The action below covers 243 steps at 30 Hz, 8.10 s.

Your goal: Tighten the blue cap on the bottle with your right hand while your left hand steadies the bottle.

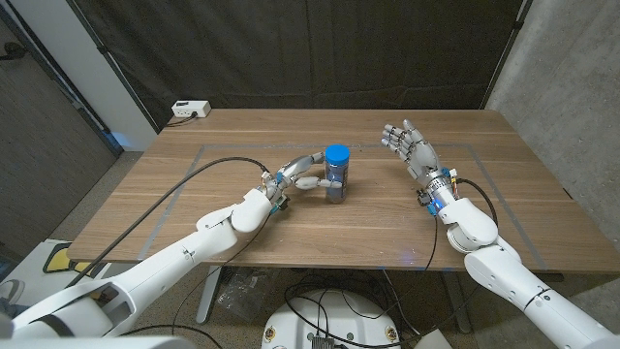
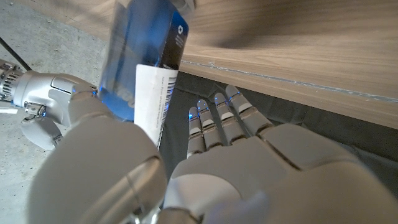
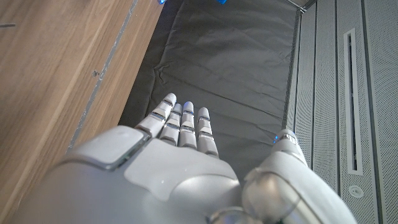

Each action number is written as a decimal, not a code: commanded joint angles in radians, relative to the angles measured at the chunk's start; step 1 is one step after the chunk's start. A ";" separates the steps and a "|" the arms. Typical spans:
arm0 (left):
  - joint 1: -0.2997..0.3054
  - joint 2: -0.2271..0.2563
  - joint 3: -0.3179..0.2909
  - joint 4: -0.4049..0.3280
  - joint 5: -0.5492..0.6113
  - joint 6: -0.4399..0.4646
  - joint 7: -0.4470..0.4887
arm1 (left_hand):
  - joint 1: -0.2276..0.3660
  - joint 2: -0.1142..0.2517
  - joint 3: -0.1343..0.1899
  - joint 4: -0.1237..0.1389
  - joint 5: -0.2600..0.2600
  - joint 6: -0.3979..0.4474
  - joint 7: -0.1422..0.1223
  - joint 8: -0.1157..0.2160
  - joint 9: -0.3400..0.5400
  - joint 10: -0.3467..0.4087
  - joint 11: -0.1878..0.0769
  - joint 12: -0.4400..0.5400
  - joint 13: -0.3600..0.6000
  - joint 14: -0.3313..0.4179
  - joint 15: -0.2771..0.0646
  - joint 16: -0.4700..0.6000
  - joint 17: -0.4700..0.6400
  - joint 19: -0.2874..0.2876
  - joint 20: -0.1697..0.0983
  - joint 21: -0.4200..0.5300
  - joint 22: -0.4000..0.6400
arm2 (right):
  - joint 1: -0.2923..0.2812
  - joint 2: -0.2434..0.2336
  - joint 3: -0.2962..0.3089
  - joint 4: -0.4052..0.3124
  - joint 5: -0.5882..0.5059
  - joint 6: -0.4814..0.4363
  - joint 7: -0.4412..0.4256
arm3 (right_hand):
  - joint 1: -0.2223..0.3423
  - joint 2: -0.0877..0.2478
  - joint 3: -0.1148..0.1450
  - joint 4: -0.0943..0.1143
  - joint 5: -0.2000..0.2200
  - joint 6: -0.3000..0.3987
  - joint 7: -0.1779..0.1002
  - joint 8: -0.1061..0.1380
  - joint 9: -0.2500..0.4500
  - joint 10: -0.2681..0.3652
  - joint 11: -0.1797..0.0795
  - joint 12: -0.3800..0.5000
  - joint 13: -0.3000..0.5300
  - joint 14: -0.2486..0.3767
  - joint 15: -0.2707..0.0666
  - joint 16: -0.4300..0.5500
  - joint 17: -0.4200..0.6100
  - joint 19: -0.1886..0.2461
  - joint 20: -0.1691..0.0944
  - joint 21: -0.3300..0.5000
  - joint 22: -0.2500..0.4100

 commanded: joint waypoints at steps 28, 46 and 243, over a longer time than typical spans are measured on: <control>-0.089 -0.124 0.045 0.193 -0.057 -0.157 -0.029 | 0.067 0.046 0.002 -0.010 0.011 0.132 -0.005 0.026 0.003 0.125 -0.011 0.005 0.004 0.123 -0.050 0.012 0.001 0.099 -0.001 0.002 0.004 | -0.025 -0.010 0.019 -0.017 0.020 0.007 0.002 | 0.012 0.003 -0.005 -0.003 -0.002 0.011 -0.005 0.004 0.003 0.011 0.001 0.000 0.004 0.013 -0.002 0.002 0.004 0.006 0.002 -0.006 0.005; -0.145 -0.192 0.051 0.331 -0.178 -0.235 -0.110 | 0.298 0.199 0.113 -0.054 -0.051 0.187 0.015 0.010 0.007 0.185 -0.001 -0.018 0.012 0.223 -0.041 0.010 0.010 0.280 0.072 0.029 0.007 | -0.026 -0.005 0.032 -0.031 0.012 0.015 -0.013 | 0.014 0.004 -0.006 -0.003 -0.002 0.011 -0.005 0.004 0.003 0.012 0.001 -0.001 0.004 0.013 -0.002 0.001 0.004 0.007 0.003 -0.007 0.005; -0.069 -0.030 -0.096 -0.105 -0.571 0.163 -0.381 | 0.526 0.274 0.375 -0.020 -0.122 0.397 0.050 -0.025 0.019 0.376 0.027 -0.029 0.026 0.417 -0.035 -0.009 0.018 0.458 0.037 0.038 0.009 | 0.199 0.088 -0.183 -0.079 -0.331 -0.194 -0.182 | -0.144 0.012 -0.135 0.077 0.025 0.299 -0.159 0.064 0.015 -0.141 -0.081 0.019 0.006 -0.239 0.025 0.017 0.006 -0.504 0.229 0.018 0.019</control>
